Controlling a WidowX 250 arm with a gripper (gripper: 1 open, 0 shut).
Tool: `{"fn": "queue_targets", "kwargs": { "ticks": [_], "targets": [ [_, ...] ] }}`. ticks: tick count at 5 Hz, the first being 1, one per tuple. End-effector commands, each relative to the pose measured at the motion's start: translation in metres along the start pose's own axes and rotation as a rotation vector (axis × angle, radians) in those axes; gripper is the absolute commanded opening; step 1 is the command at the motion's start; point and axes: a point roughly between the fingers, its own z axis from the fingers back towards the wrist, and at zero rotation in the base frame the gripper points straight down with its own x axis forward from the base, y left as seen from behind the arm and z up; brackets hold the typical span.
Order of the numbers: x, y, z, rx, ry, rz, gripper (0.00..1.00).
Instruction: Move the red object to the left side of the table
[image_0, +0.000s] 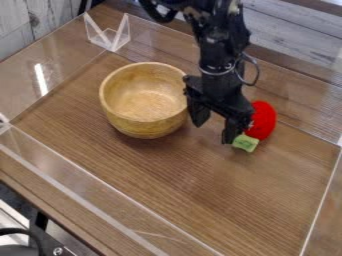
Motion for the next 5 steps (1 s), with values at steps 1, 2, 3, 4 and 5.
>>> {"fn": "queue_targets", "kwargs": {
  "ticks": [1,2,3,4,5],
  "targets": [
    [0.011,-0.004,0.003,0.014,-0.039,0.058,1.0],
    [0.012,-0.002,-0.005,0.019,-0.04,0.087,0.0],
    [0.013,0.0,-0.01,0.02,-0.041,0.114,0.0],
    [0.011,0.0,-0.007,0.014,-0.044,0.17,0.0],
    [0.009,0.0,-0.001,0.009,-0.045,0.221,0.0]
  ]
}}
